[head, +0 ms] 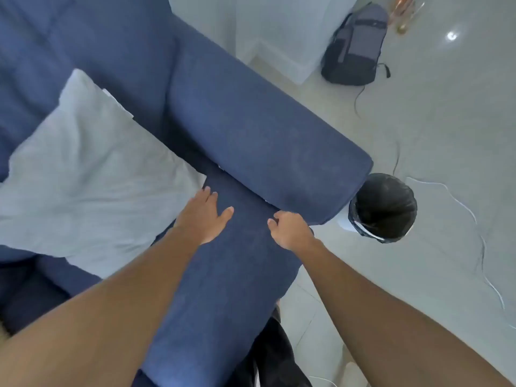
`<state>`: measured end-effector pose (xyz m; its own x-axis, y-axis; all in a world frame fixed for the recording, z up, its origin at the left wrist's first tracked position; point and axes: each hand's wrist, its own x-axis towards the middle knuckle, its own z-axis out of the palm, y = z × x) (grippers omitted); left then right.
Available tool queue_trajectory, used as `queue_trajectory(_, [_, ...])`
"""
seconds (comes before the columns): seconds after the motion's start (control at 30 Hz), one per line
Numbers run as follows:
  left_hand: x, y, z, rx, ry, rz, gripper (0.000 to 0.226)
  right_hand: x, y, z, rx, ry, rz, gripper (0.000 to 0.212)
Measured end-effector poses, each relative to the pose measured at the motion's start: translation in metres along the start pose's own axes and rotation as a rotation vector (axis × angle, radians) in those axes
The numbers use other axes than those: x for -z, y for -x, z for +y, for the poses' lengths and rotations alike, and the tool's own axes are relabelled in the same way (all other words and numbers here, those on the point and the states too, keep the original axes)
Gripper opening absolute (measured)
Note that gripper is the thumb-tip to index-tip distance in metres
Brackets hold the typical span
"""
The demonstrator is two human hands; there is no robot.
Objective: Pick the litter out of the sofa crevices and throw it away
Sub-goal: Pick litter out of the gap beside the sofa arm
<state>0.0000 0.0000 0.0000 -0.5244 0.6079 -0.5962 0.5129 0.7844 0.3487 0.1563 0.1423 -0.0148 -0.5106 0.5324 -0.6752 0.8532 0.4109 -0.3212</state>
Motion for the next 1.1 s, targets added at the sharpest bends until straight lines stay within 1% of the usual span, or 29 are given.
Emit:
queue_trajectory(0.03, [-0.014,-0.012,-0.003,-0.014,-0.032,-0.011,0.069,-0.016,-0.007,0.010,-0.017,0.046,-0.027,0.042])
queue_trajectory(0.13, [-0.054,-0.050,-0.012,-0.069,-0.089,0.000,0.069,-0.067,-0.030,0.044,0.045,0.178,-0.014,0.071])
queue_trajectory(0.2, [-0.080,-0.073,-0.015,-0.151,-0.131,0.047,0.069,-0.100,-0.039,0.061,0.078,0.220,0.002,0.085])
queue_trajectory(0.27, [-0.106,-0.098,-0.018,-0.268,-0.187,0.127,0.068,-0.130,-0.043,0.073,0.110,0.232,0.058,0.092])
queue_trajectory(0.33, [-0.130,-0.119,-0.021,-0.367,-0.277,0.202,0.066,-0.152,-0.049,0.081,0.141,0.253,0.139,0.093])
queue_trajectory(0.4, [-0.155,-0.132,-0.030,-0.426,-0.364,0.253,0.064,-0.166,-0.055,0.085,0.155,0.268,0.219,0.092])
queue_trajectory(0.47, [-0.176,-0.134,-0.044,-0.439,-0.423,0.324,0.062,-0.172,-0.057,0.088,0.179,0.274,0.264,0.091])
queue_trajectory(0.57, [-0.191,-0.132,-0.055,-0.428,-0.412,0.391,0.063,-0.168,-0.054,0.090,0.226,0.194,0.282,0.087])
queue_trajectory(0.63, [-0.194,-0.132,-0.056,-0.434,-0.389,0.398,0.062,-0.156,-0.057,0.087,0.235,0.080,0.345,0.071])
queue_trajectory(0.7, [-0.195,-0.131,-0.055,-0.437,-0.372,0.403,0.062,-0.141,-0.067,0.083,0.221,-0.068,0.520,0.049])
queue_trajectory(0.77, [-0.195,-0.131,-0.056,-0.434,-0.369,0.409,0.061,-0.129,-0.084,0.077,0.154,-0.123,0.647,0.042])
queue_trajectory(0.8, [-0.195,-0.131,-0.056,-0.438,-0.367,0.411,0.061,-0.124,-0.092,0.073,0.108,-0.111,0.662,0.044])
queue_trajectory(0.87, [-0.194,-0.131,-0.057,-0.449,-0.358,0.416,0.061,-0.122,-0.105,0.065,0.054,-0.055,0.635,0.049])
queue_trajectory(0.93, [-0.194,-0.131,-0.058,-0.456,-0.353,0.423,0.060,-0.126,-0.112,0.060,0.009,0.048,0.612,0.055])
queue_trajectory(1.0, [-0.194,-0.131,-0.059,-0.465,-0.350,0.435,0.059,-0.127,-0.115,0.061,-0.027,0.130,0.629,0.060])
queue_trajectory(1.1, [-0.195,-0.132,-0.061,-0.473,-0.348,0.451,0.058,-0.126,-0.119,0.063,-0.034,0.119,0.619,0.067])
